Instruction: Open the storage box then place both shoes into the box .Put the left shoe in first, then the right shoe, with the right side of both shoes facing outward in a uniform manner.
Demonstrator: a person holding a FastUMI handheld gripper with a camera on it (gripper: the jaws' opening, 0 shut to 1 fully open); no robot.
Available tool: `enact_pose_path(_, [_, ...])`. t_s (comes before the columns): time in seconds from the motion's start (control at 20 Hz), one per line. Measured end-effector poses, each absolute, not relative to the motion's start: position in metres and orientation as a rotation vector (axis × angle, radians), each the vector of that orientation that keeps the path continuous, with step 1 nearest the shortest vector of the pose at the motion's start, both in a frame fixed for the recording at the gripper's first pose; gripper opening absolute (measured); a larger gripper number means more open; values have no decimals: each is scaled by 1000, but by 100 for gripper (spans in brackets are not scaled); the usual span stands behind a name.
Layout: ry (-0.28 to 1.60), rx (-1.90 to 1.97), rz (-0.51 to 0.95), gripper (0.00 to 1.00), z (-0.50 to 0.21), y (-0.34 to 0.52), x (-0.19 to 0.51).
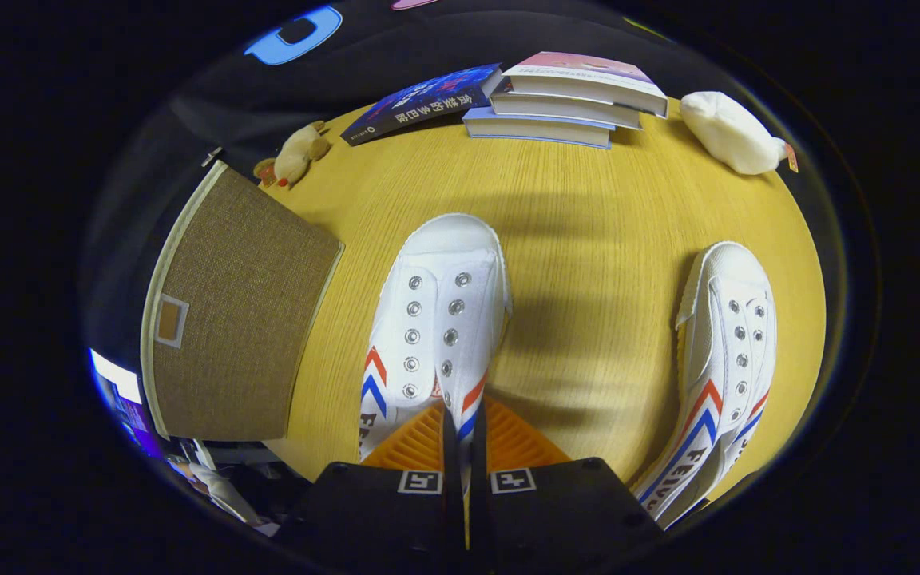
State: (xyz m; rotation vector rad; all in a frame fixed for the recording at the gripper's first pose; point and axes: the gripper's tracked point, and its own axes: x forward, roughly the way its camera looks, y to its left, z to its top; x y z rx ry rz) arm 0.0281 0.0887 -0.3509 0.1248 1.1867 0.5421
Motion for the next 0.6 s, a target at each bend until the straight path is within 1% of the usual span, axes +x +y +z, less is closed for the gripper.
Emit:
enact_pose_path(0.15, [1173,173,523,7,-338,87,31])
enact_pose_path(0.3, [1148,240,490,7,-310,85,29])
enact_pose_path(0.6, [1032,326,422,7,-227,89,22])
